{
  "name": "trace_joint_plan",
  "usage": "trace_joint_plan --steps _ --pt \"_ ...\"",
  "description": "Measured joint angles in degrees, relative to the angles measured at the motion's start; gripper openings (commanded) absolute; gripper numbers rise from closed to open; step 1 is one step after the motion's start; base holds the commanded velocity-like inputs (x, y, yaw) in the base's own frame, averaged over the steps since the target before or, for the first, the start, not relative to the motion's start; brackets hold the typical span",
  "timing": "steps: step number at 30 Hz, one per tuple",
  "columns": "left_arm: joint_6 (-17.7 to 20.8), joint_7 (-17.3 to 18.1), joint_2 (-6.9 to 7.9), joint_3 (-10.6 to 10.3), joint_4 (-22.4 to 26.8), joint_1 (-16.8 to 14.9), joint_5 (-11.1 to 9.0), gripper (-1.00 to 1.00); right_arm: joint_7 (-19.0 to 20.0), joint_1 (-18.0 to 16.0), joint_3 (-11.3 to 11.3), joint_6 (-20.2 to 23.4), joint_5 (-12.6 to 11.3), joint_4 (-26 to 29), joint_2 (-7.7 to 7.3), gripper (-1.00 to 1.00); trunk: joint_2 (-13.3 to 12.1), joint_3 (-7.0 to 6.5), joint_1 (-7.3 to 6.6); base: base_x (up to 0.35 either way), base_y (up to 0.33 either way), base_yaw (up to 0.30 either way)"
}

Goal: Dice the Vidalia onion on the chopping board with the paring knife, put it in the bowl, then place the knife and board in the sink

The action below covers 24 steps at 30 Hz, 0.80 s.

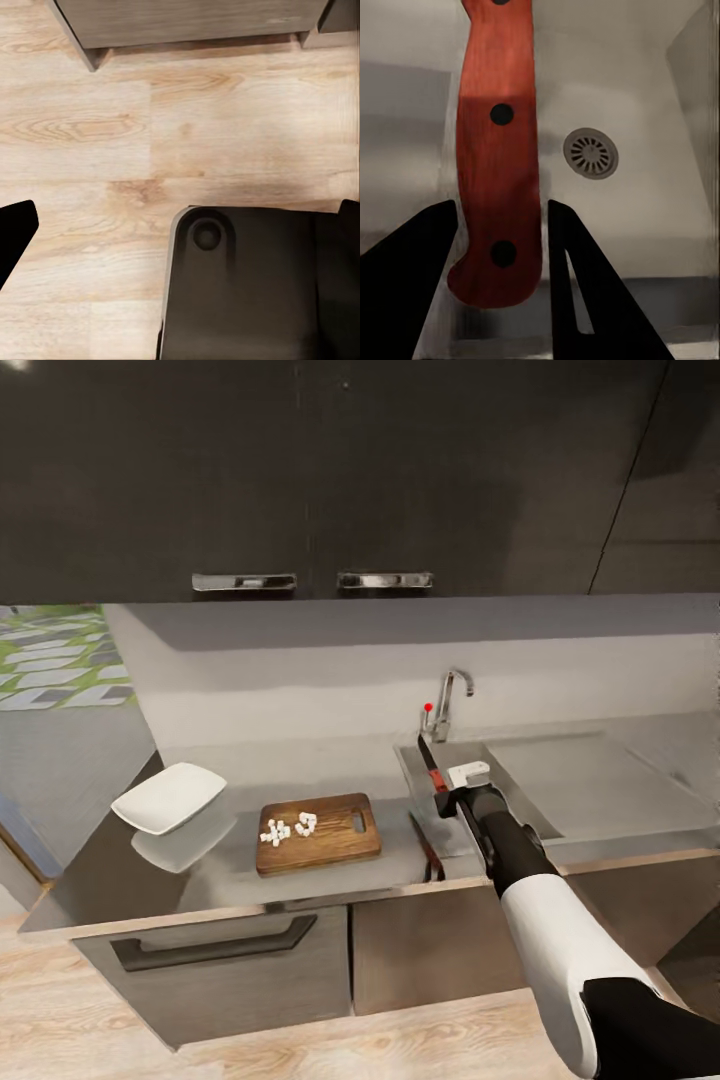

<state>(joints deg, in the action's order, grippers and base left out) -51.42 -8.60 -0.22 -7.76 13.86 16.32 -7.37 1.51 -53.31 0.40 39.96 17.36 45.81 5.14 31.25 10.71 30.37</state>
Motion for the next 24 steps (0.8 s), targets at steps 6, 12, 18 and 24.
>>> trace_joint_plan --steps 6,12,18,24 --pt "0.00 0.00 0.00 0.00 0.00 0.00 -0.03 1.00 -0.02 0.00 -0.04 0.01 0.01 -1.03 0.03 -1.00 0.00 0.00 0.00 0.001 -0.306 0.000" --pt "0.00 0.00 0.01 0.00 0.05 0.01 -0.04 1.00 -0.02 0.00 -2.52 0.15 0.19 -1.65 0.08 -1.00 0.01 0.17 -0.02 0.149 -0.256 0.000" --pt "-0.01 -0.02 0.01 0.01 0.09 0.01 -0.07 1.00 -0.02 0.01 -4.09 0.17 0.09 -3.43 0.22 -1.00 0.01 0.66 -0.03 0.283 -0.120 0.000" --pt "-0.02 0.06 0.22 0.00 0.02 0.01 -0.06 1.00 0.05 0.01 -4.10 0.16 0.03 -5.64 0.39 -1.00 0.01 1.20 -0.02 0.265 0.101 0.000"
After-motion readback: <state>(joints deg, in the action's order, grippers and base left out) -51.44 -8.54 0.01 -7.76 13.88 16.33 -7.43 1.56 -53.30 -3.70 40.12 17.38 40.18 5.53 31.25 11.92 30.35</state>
